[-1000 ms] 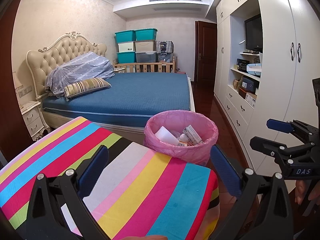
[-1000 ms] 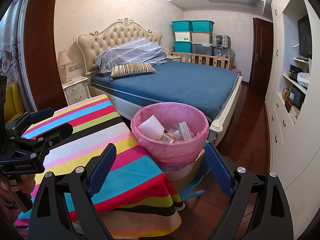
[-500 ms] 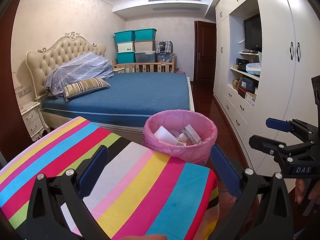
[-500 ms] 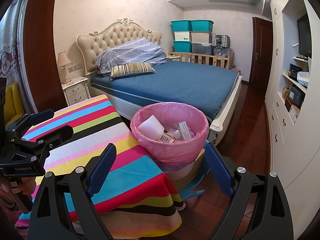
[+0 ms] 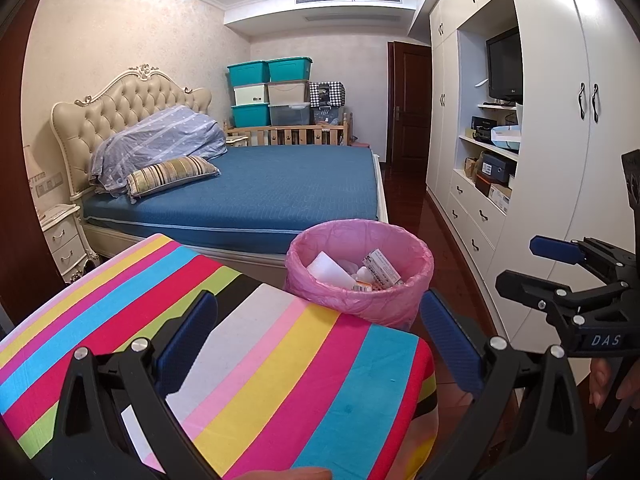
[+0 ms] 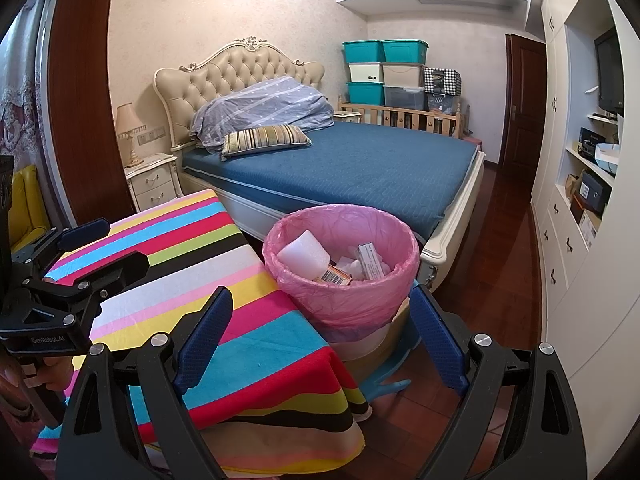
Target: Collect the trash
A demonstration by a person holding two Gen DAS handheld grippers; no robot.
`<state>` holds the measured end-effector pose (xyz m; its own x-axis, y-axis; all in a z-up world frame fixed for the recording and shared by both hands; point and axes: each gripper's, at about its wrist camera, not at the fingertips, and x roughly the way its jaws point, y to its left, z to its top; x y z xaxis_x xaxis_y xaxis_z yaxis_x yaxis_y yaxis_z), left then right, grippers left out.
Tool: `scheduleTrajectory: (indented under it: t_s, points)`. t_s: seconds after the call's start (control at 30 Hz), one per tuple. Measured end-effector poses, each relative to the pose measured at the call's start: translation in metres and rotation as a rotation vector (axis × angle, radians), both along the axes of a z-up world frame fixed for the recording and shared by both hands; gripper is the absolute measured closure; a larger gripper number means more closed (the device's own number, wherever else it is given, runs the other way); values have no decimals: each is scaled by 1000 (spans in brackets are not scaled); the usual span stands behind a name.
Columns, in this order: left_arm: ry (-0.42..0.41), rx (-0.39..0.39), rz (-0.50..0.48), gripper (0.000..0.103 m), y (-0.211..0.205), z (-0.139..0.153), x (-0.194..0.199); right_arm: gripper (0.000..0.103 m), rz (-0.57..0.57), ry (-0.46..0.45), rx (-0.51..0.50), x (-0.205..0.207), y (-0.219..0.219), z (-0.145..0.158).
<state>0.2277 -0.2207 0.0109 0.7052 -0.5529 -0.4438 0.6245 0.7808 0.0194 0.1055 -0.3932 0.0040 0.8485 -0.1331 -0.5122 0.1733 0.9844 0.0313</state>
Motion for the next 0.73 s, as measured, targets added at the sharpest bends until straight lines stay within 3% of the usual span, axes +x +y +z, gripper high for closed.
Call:
scheduleTrajectory:
  t_s: [0.73]
  points:
    - [14, 2, 17, 4, 22, -3, 7, 18, 12, 23, 3, 5, 11, -9]
